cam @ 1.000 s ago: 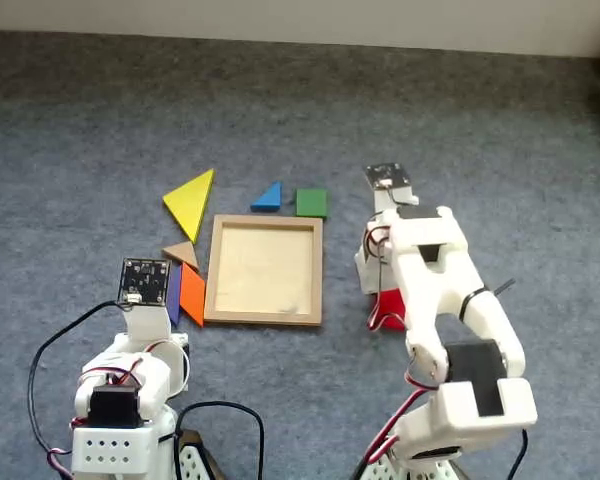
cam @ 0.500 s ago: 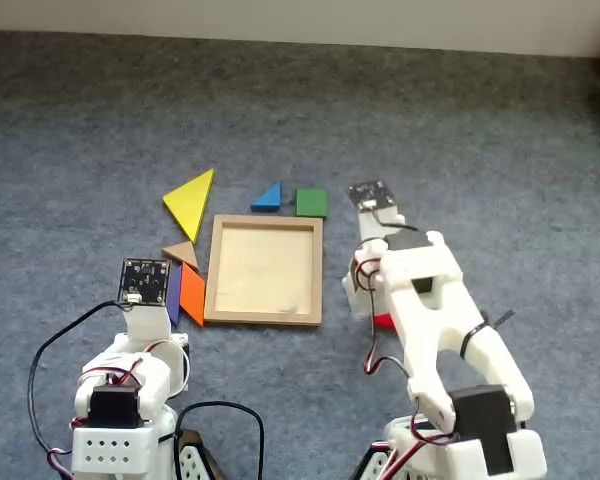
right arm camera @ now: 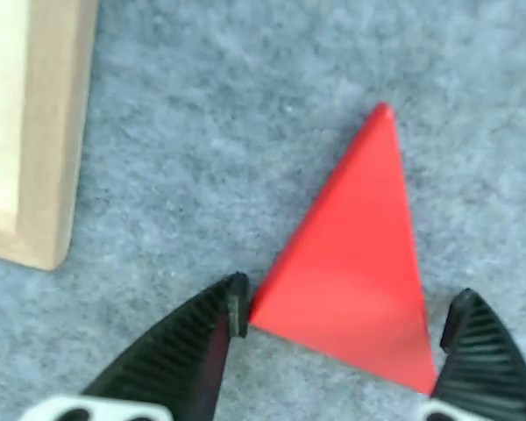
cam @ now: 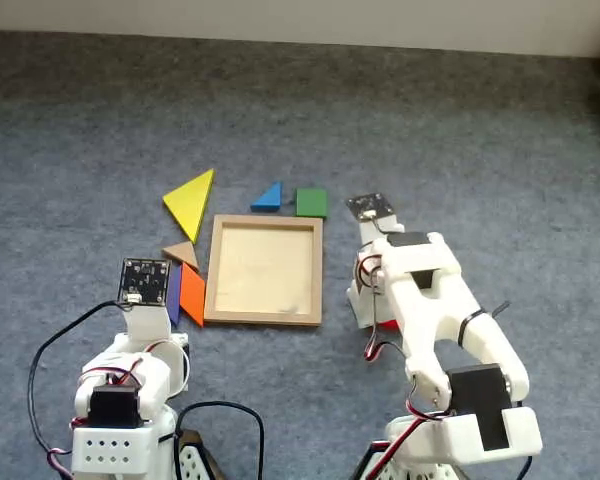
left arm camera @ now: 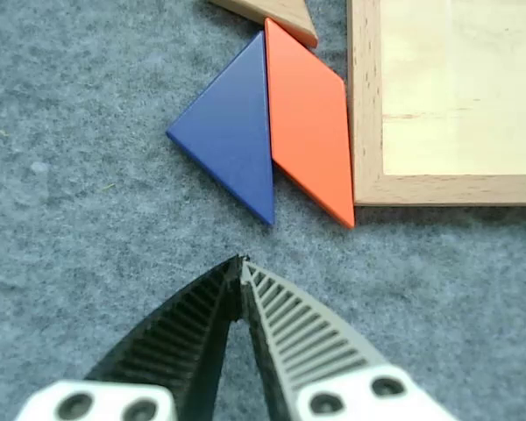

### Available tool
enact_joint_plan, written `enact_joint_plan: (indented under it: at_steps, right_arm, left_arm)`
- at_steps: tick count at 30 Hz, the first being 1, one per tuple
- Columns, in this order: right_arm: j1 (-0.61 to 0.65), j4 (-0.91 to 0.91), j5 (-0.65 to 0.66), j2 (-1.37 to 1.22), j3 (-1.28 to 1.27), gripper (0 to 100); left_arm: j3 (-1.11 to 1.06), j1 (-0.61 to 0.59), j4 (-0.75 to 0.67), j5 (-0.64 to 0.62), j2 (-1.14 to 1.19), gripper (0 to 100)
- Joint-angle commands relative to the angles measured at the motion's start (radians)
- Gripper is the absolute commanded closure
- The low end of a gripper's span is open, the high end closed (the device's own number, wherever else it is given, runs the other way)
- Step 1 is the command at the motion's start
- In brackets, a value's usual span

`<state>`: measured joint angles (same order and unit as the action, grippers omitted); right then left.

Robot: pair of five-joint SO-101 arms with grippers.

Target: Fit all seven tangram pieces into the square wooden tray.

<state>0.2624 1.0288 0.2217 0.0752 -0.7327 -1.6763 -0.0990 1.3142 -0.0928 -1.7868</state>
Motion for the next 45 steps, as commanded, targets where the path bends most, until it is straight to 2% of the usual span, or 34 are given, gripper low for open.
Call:
enact_joint_plan:
  at_steps: [1,11,22,25,31,33,37,45]
  right_arm:
    - [-0.016,-0.016,0.012,0.005,0.012,73.1]
    - [-0.013,-0.013,0.051,0.015,0.013,84.0]
    - [0.018,0.044,0.054,0.163,0.048,87.2]
    - [0.041,0.071,0.054,0.240,0.045,86.1]
    - [0.044,0.245,0.054,0.400,0.041,73.1]
    - [0.045,0.263,0.055,0.427,0.001,72.0]
    - [0.105,0.255,0.149,0.432,-0.113,72.0]
    - [0.117,0.077,0.163,0.432,-0.297,72.1]
  left_arm:
    - [-0.019,-0.015,0.005,0.006,-0.013,99]
    - [-0.019,-0.015,0.005,0.006,-0.013,99]
    - [-0.019,-0.015,0.005,0.006,-0.013,99]
    - [-0.019,-0.015,0.005,0.006,-0.013,99]
    - [-0.019,-0.015,0.005,0.006,-0.013,99]
    - [-0.019,-0.015,0.005,0.006,-0.013,99]
    - [-0.019,-0.015,0.005,0.006,-0.013,99]
    - [-0.019,-0.015,0.005,0.006,-0.013,99]
